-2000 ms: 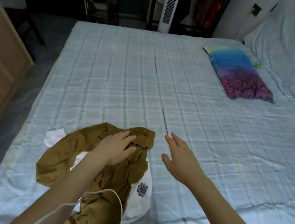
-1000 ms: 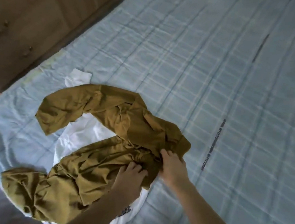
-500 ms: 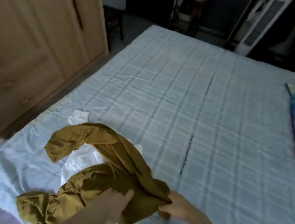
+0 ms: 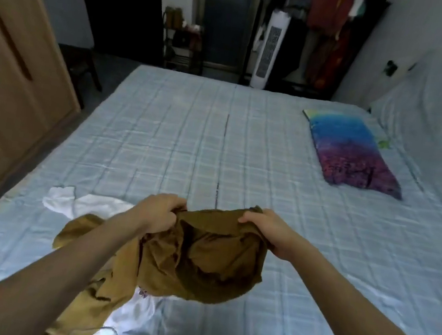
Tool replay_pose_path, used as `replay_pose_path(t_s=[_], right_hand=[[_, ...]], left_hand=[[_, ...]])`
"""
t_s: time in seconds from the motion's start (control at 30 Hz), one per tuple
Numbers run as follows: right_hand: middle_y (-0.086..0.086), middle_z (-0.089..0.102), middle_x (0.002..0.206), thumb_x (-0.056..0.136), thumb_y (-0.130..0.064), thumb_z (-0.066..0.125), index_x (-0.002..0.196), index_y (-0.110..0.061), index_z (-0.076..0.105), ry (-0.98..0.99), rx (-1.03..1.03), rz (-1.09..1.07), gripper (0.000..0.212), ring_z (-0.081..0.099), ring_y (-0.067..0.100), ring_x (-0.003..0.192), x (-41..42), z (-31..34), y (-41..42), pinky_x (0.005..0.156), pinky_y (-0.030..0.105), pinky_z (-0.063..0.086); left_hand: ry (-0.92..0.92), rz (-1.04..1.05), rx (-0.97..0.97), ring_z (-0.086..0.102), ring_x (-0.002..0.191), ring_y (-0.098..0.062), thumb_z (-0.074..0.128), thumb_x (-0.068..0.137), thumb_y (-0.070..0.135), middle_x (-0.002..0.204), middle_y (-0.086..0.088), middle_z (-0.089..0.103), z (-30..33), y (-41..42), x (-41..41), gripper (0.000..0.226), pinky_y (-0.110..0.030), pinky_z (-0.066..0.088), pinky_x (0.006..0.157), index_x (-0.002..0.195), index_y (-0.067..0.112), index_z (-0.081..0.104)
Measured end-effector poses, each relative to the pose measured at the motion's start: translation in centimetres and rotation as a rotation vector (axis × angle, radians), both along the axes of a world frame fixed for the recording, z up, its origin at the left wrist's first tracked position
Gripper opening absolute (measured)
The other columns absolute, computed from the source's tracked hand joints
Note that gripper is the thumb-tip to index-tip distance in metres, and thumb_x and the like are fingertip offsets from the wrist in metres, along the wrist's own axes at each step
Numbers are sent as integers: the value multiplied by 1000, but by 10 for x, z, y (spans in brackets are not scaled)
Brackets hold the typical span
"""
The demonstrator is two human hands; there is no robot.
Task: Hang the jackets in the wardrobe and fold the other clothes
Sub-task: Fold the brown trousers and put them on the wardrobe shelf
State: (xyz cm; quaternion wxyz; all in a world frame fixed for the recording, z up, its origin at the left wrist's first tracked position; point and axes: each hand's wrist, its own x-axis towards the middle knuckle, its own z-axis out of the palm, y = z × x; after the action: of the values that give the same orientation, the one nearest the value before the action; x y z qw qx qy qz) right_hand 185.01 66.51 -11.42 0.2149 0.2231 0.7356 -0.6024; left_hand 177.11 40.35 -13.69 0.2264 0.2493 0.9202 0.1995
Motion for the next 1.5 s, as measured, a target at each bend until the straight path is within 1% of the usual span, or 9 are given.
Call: replay_pose_path(t_s=[0.13,0.3,0.4,0.57,0.73,0.87,0.97,1.23,1.5], right_hand=[[18,72,98,85,-22,67,102,0,69,53,-182,-172,28,69,28,83,16,29,25,73,33,57],[13,58,78,84,-20,66,82,-9,61,90,-270,-267,12,61,22,65,17,44,61,62,30,52],[10,57,69,85,-22,67,81,-9,57,125,-255,-309,17,60,20,58,22,62,100,54,27,52],[13,67,80,78,-32,75,91,-5,65,217,-144,-198,32,67,24,71,30,98,180,70,34,54],[0,54,127,66,-54,80,128,-17,48,95,742,308,78,55,20,111,36,121,247,96,35,47],[-1,47,104,75,-35,72,113,-19,49,124,1076,420,47,50,18,94,26,105,287,75,30,44],[-1,46,97,80,-17,55,101,-23,48,181,1150,384,23,56,24,96,13,92,310,73,36,48],[-8,66,89,77,-14,54,90,-38,62,178,1270,256,28,64,19,88,-17,91,377,75,45,56],[-3,66,66,81,-24,63,75,-32,72,111,1073,394,14,63,15,66,-48,117,369,51,26,54]], left_hand=[[-184,112,267,53,97,-20,44,78,-1,104,1,55,21,53,13,32,-30,44,73,98,22,54],[-523,8,424,57,105,-8,67,83,38,119,7,54,38,148,47,59,-21,46,78,131,30,34],[-300,-152,306,58,102,-9,74,81,43,116,7,56,35,198,52,64,-24,50,82,132,27,39],[-277,-206,306,60,92,-15,57,96,28,102,2,63,40,249,24,11,-30,48,78,106,24,56],[-98,-13,339,57,85,-21,46,92,15,90,-4,63,76,298,-16,19,-30,47,71,88,21,63],[179,-239,37,59,94,-21,41,91,24,94,0,64,112,324,-36,18,-40,49,84,84,26,58],[216,-258,-38,57,94,-20,40,92,20,95,2,62,128,342,-47,20,-41,48,86,82,28,55],[213,-68,-160,59,92,-15,36,96,21,94,7,63,135,310,-96,29,-39,49,86,87,35,60],[272,-49,-321,60,94,-16,38,98,19,101,4,63,152,305,-118,25,-38,50,87,103,32,59]])
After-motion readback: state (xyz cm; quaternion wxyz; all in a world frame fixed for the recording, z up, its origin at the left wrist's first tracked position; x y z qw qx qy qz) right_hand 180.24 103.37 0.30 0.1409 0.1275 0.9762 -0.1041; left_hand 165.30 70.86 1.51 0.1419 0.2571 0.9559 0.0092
